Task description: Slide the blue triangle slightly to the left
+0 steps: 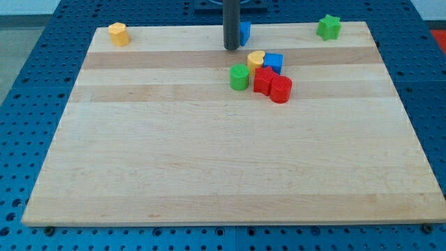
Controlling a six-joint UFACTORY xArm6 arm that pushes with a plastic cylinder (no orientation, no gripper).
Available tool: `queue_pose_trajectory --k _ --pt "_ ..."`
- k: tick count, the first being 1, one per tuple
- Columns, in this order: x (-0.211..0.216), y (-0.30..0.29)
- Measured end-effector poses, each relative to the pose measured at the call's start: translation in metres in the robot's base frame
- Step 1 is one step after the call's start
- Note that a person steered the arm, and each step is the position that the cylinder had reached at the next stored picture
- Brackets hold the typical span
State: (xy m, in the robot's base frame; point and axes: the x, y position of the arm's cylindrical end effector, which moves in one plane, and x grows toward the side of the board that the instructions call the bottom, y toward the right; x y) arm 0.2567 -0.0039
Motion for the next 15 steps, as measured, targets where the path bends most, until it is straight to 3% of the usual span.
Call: queue_pose_trajectory --k 3,8,10,12,15 --pt "0.033 0.035" --pt "-0.006 0.025" --pt "-0.006 0.077" --pt "-0.048 0.083" --pt "-0.037 0.059"
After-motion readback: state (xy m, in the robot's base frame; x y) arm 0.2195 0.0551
